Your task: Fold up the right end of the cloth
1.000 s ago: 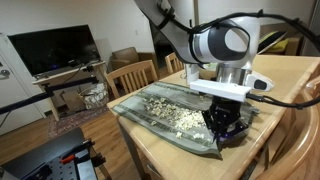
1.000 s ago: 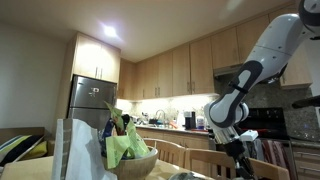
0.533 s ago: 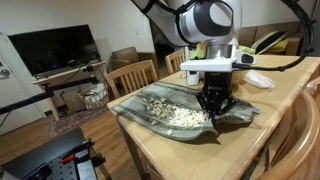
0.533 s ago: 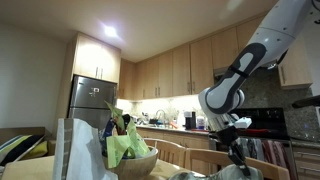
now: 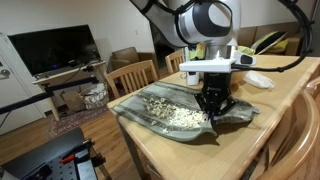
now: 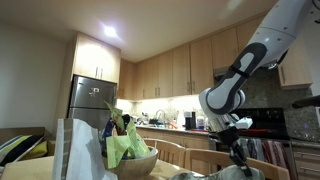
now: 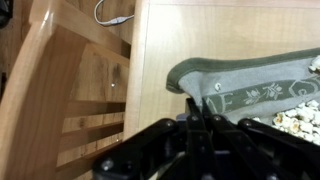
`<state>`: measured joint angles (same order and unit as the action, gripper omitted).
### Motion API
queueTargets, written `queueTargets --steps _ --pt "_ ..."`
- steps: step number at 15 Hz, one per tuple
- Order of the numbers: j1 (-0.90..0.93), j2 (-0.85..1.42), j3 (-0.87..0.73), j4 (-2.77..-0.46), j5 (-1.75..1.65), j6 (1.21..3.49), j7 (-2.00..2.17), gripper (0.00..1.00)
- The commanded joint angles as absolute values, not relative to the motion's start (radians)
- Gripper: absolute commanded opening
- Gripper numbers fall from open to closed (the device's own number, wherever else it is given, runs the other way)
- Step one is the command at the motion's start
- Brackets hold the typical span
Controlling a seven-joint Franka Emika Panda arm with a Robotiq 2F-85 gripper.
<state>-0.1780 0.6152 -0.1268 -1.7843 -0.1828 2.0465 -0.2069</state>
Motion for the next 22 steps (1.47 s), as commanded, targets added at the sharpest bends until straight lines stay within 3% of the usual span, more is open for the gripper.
queueTargets --steps 1,22 --pt "-0.173 0.605 -0.123 -1.791 -0.195 2.053 -0.202 0.01" --pt "0.012 0.527 -0.069 -1.816 -0.405 2.065 -0.193 0.01"
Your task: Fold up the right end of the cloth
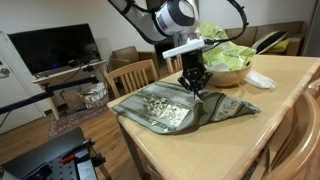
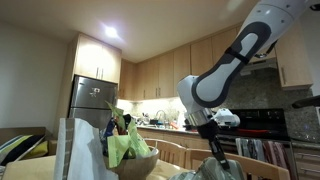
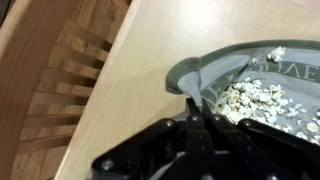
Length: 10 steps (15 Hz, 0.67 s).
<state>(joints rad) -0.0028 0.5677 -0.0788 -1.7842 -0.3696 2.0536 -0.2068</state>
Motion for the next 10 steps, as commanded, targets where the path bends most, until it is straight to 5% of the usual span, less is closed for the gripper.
queueTargets --steps 1,10 --pt "0.015 0.523 -0.064 -1.816 -0.41 2.065 -0.197 0.01" --pt "0.021 0.544 -0.032 -1.782 -0.393 2.053 -0.209 0.03"
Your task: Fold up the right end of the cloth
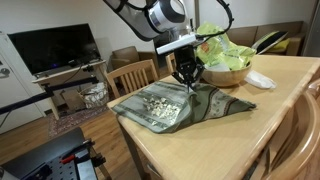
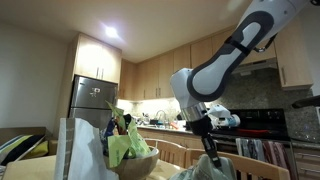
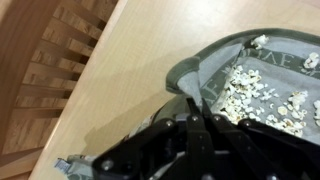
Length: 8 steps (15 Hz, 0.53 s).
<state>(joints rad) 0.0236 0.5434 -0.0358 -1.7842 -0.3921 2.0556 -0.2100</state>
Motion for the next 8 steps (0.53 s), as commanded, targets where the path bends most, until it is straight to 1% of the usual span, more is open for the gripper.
queueTargets --steps 1,5,6,8 --pt "0.021 0.543 -0.032 -1.782 -0.393 2.053 -0.21 0.03" --pt "0.02 0.542 -0.032 -1.782 -0.393 2.053 -0.21 0.03" --pt "0.025 0.543 -0.037 -1.782 -0.403 2.05 -0.197 0.01" --pt "0.034 0.535 -0.033 -1.785 -0.41 2.056 -0.195 0.01"
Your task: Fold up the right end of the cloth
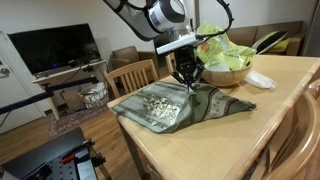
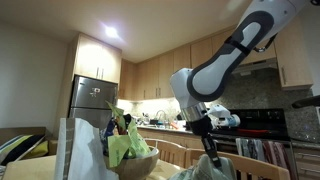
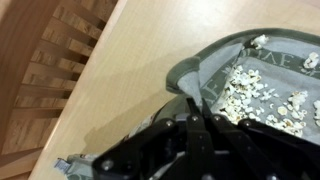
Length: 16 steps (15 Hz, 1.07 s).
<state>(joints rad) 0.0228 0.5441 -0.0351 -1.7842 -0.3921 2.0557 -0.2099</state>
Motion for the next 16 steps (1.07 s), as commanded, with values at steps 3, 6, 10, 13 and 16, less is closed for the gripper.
queueTargets --steps 3,6,10,13,16 --pt "0.061 0.527 -0.025 -1.781 -0.426 2.06 -0.188 0.01" --pt "0.1 0.524 -0.018 -1.769 -0.472 2.052 -0.183 0.01" --pt "0.145 0.527 -0.007 -1.756 -0.524 2.043 -0.186 0.01" --pt "0.164 0.531 -0.002 -1.751 -0.544 2.04 -0.194 0.01" --pt "0.178 0.534 -0.001 -1.749 -0.567 2.038 -0.196 0.01"
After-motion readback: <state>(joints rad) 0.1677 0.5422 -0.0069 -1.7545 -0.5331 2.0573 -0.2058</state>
